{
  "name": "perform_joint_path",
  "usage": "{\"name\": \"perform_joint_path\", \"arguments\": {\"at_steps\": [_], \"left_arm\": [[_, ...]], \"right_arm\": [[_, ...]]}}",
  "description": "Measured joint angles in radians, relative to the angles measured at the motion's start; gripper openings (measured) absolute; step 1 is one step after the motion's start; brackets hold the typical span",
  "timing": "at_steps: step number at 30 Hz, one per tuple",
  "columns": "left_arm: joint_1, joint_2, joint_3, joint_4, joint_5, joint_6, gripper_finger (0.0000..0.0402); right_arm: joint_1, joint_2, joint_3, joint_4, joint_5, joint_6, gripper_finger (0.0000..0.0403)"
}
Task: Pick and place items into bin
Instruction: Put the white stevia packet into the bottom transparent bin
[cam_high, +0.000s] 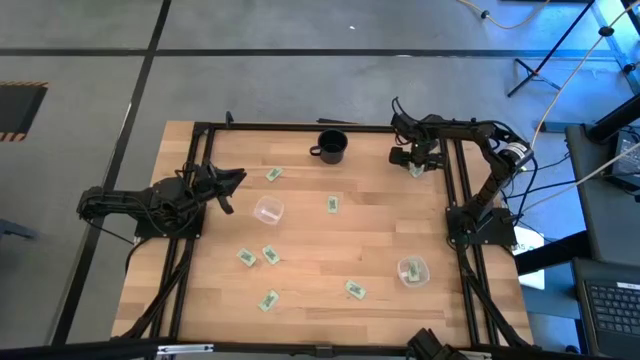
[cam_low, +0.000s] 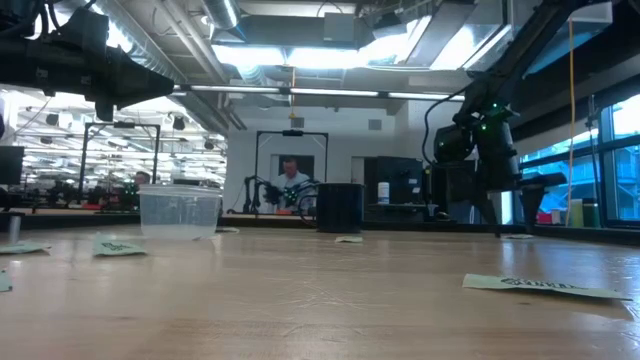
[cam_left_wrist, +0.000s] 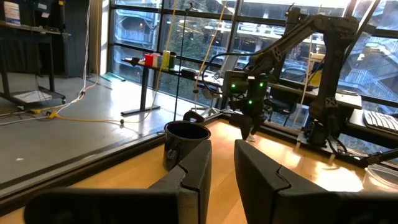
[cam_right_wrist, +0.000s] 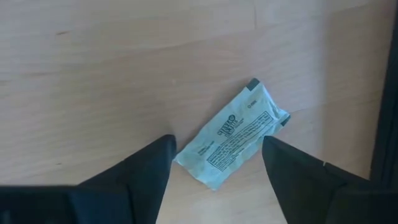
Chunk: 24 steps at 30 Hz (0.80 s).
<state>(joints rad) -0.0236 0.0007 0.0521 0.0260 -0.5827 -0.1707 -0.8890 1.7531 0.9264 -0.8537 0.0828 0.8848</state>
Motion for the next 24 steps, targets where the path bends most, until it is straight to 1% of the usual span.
{"name": "perform_joint_path", "arguments": {"at_steps": [4,12,16,20,24], "left_arm": [[0.000,0.000,0.000,0.000,0.000,0.000,0.0065],[0.000,0.000,0.000,0.000,0.000,0.000,0.0065],[0.000,0.000,0.000,0.000,0.000,0.000,0.0065],[0.000,0.000,0.000,0.000,0.000,0.000,0.0065],[0.000,0.000,0.000,0.000,0.000,0.000,0.0065]], "right_arm": [[0.000,0.000,0.000,0.006,-0.005,-0.005,0.0238],[0.002,0.001,-0.003,0.029,-0.013,-0.029,0.0177],[0.002,-0.004,-0.026,0.065,-0.016,-0.022,0.0150],[0.002,-0.010,-0.045,0.085,-0.018,-0.025,0.0131],[0.002,-0.011,-0.047,0.087,-0.020,-0.029,0.0119]]}}
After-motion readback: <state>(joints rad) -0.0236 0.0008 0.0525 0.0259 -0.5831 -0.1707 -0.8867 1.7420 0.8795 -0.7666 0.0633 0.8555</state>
